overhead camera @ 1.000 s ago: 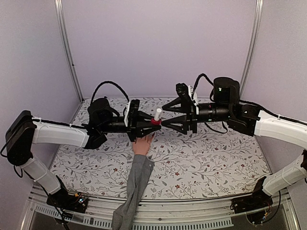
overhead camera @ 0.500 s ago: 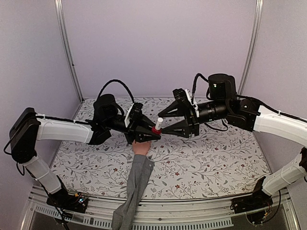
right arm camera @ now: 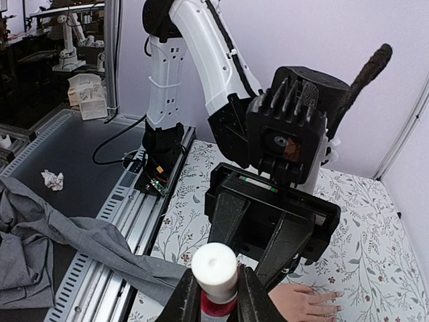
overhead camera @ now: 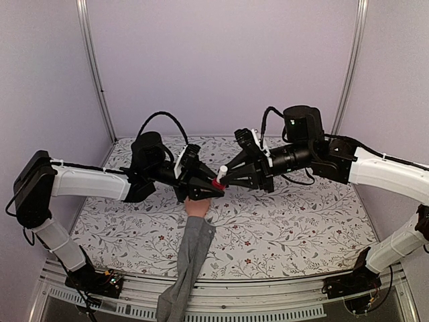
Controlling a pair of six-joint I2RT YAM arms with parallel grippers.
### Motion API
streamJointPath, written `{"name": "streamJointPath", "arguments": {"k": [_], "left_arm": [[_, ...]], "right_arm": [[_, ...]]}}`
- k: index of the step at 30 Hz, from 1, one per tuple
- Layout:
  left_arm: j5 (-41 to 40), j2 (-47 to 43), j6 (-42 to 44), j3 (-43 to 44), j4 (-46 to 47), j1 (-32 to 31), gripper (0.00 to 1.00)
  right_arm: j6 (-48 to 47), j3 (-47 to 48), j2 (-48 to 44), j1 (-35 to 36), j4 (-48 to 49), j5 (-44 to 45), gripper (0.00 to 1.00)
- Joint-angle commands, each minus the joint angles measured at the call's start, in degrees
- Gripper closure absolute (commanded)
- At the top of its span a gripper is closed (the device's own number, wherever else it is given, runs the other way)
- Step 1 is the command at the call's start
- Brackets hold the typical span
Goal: Paint the nails
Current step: Screw the nail polish bottle.
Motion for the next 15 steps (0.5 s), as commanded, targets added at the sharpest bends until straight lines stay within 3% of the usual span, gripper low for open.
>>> {"name": "streamJointPath", "arguments": {"k": [1, 5, 15], "left_arm": [[-1.16, 0.01, -0.45, 1.16, 1.41, 0.31, 1.0], [-3.22, -0.35, -0.39, 0.74, 2.38, 0.66, 1.0], [-15.91, -3.43, -0.38, -3.37, 8.89, 1.05, 1.0]], "right_arm": [[1.1, 2.68, 1.17, 0.82, -0.91, 1.75, 0.85], [1.77, 3.14, 1.96, 1.29, -1.13, 4.3, 0.95], [3.91, 3.11, 2.93, 1.41, 0.43, 11.65, 1.0]]}}
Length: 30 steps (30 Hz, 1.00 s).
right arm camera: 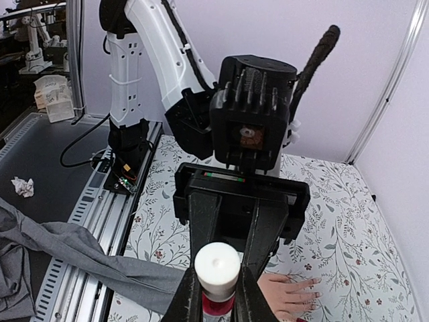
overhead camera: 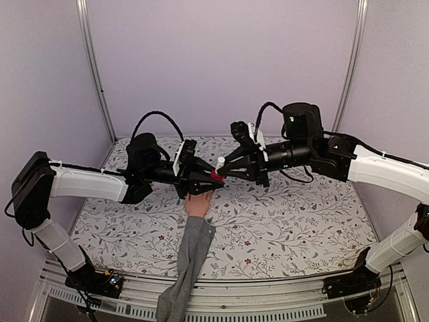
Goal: Paint the nails
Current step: Screw the nail polish bottle.
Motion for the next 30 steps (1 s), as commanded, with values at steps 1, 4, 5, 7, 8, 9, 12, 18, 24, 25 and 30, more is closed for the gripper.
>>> {"name": "streamJointPath", "arguments": {"k": [1, 4, 5, 7, 8, 9, 12, 18, 24, 25, 30], "left_arm": [[-10.69, -2.8, -0.23, -1.89, 6.43, 0.15, 1.0], [-14.44, -2.87, -0.3, -2.36, 7.26, 0.14, 1.0], [-15.56, -2.9, -0.24, -2.66, 8.05, 0.09, 1.0], [-18.08, -3.08, -0.28, -3.28, 9.14, 0.15, 1.0], [-19.7, -3.11, -0.28, -3.42, 9.42, 0.15, 1.0], [-21.58, -3.14, -0.26, -3.5, 9.51, 0.05, 1.0], [-28.02, -3.08, -0.87, -3.92, 10.47, -0.07, 1.0], [-37.15, -0.4, -3.96, -4.88, 16.97, -1.31, 1.0], [-47.66, 3.32, -0.6, -3.04, 17.74, -4.61, 1.0], [-49.79, 3.79, 0.76, -2.8, 17.66, -5.17, 1.0], [-58.28, 6.04, 2.75, -1.49, 18.82, -7.39, 1.0]], "right_arm": [[2.66, 1.28, 2.14, 1.1, 1.42, 5.86, 1.0], [3.84, 1.07, 2.37, 1.12, 3.0, 8.3, 1.0], [4.27, 1.08, 2.54, 1.15, 3.36, 8.97, 1.0], [5.11, 0.98, 2.77, 1.11, 4.28, 10.25, 1.0], [5.64, 0.98, 2.9, 1.1, 4.74, 10.67, 1.0], [6.07, 0.97, 3.05, 1.12, 5.17, 11.0, 1.0], [7.87, 0.8, 3.54, 1.1, 6.91, 13.55, 1.0], [12.41, 0.76, 5.01, 1.1, 11.41, 19.99, 1.0], [16.26, 2.57, 7.5, 1.19, 11.86, 24.75, 1.0], [16.74, 2.81, 8.19, 1.19, 11.66, 25.53, 1.0], [19.84, 3.57, 10.02, 1.39, 11.82, 29.84, 1.0]]}}
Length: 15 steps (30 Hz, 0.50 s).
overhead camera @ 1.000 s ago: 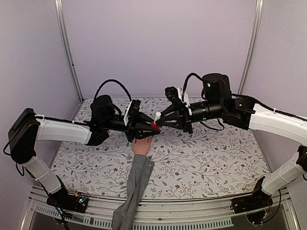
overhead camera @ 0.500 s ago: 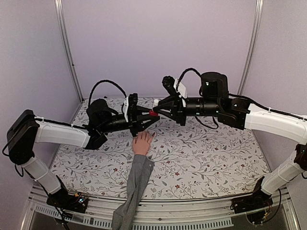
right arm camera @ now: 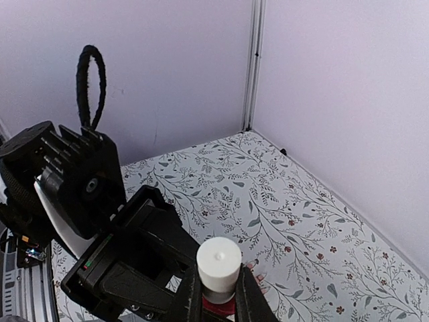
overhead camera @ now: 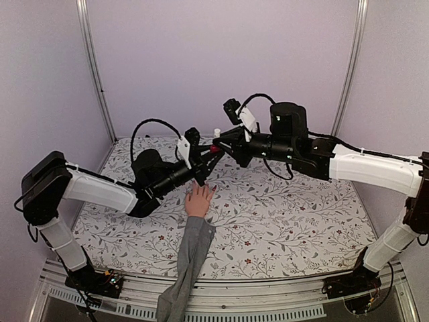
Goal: Paint the nails
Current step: Screw the nail polish bottle.
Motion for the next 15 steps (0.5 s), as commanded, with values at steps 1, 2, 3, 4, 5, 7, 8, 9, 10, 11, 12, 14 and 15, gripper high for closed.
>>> {"name": "streamJointPath", "arguments": {"k": [1, 2, 3, 4, 5, 7, 8, 9, 10, 11, 12, 14, 15], "left_arm": [[-10.68, 2.32, 2.5, 3.59, 3.53, -3.3, 1.0], [-12.14, 2.77, 3.0, 3.98, 3.53, -3.62, 1.0], [-13.32, 3.3, 3.26, 4.45, 3.53, -3.83, 1.0], [-14.77, 3.66, 3.45, 4.67, 3.53, -4.08, 1.0], [-15.55, 4.02, 3.61, 4.91, 3.61, -4.19, 1.0], [-16.53, 4.39, 3.94, 5.29, 3.47, -4.33, 1.0], [-16.53, 4.41, 3.99, 5.2, 3.37, -4.32, 1.0], [-16.06, 4.17, 4.1, 5.05, 3.28, -4.36, 1.0], [-15.04, 4.07, 4.12, 4.76, 3.34, -4.25, 1.0], [-13.73, 3.73, 4.25, 4.39, 3.43, -4.16, 1.0], [-11.89, 3.37, 4.29, 3.98, 3.4, -3.98, 1.0], [-8.1, 2.54, 4.22, 3.12, 3.13, -3.58, 1.0], [-6.14, 1.96, 4.15, 2.65, 2.91, -3.31, 1.0]], "right_arm": [[3.62, 1.58, 3.07, 1.56, -0.51, 4.09, 1.0], [4.18, 1.74, 3.53, 1.87, -0.47, 5.17, 1.0], [4.62, 1.87, 3.75, 2.01, -0.51, 6.14, 1.0], [5.47, 1.93, 4.07, 2.07, -0.5, 7.1, 1.0], [5.91, 1.95, 4.26, 2.11, -0.51, 7.8, 1.0], [6.34, 1.94, 4.45, 2.12, -0.46, 8.74, 1.0], [6.35, 1.9, 4.43, 2.11, -0.56, 8.97, 1.0], [6.35, 1.79, 4.21, 2.11, -0.47, 9.08, 0.99], [6.35, 1.48, 3.97, 2.11, -0.32, 8.99, 0.98], [6.35, 1.08, 3.56, 2.12, -0.07, 9.01, 0.97], [6.35, 0.69, 3.14, 2.14, 0.12, 8.91, 0.95], [5.74, -0.1, 2.1, 2.11, 0.52, 8.69, 0.91], [5.51, -0.55, 1.55, 2.05, 0.82, 8.73, 0.87]]}}
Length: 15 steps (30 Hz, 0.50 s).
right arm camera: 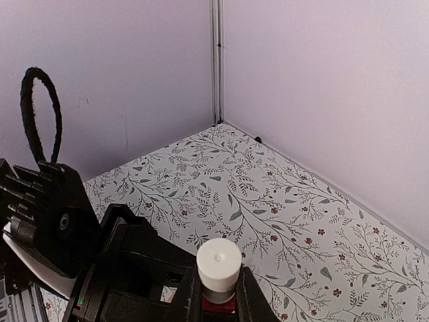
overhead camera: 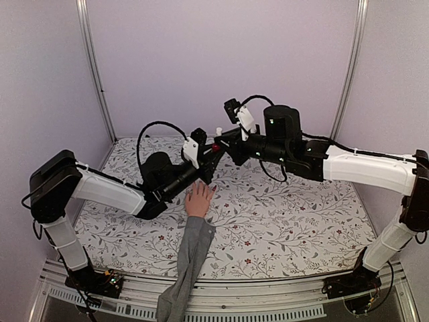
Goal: Paint the nails
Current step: Screw the nail polish bottle.
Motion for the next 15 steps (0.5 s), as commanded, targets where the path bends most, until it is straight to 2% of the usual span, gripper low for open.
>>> {"name": "streamJointPath", "arguments": {"k": [1, 9, 15], "left_arm": [[9.71, -2.95, 0.87, -0.46, 1.94, -0.17, 1.0], [20.57, -7.91, 0.87, -2.55, -3.11, 1.76, 1.0], [36.52, -10.72, 1.09, -1.76, -10.72, 4.11, 1.0]], "right_arm": [[-0.59, -1.78, -1.75, 1.33, 0.37, -0.5, 0.84], [-1.82, -8.44, -7.66, -0.64, 4.97, -4.51, 0.6], [-6.73, -13.13, -13.03, -1.24, 6.77, -15.94, 0.43]]}}
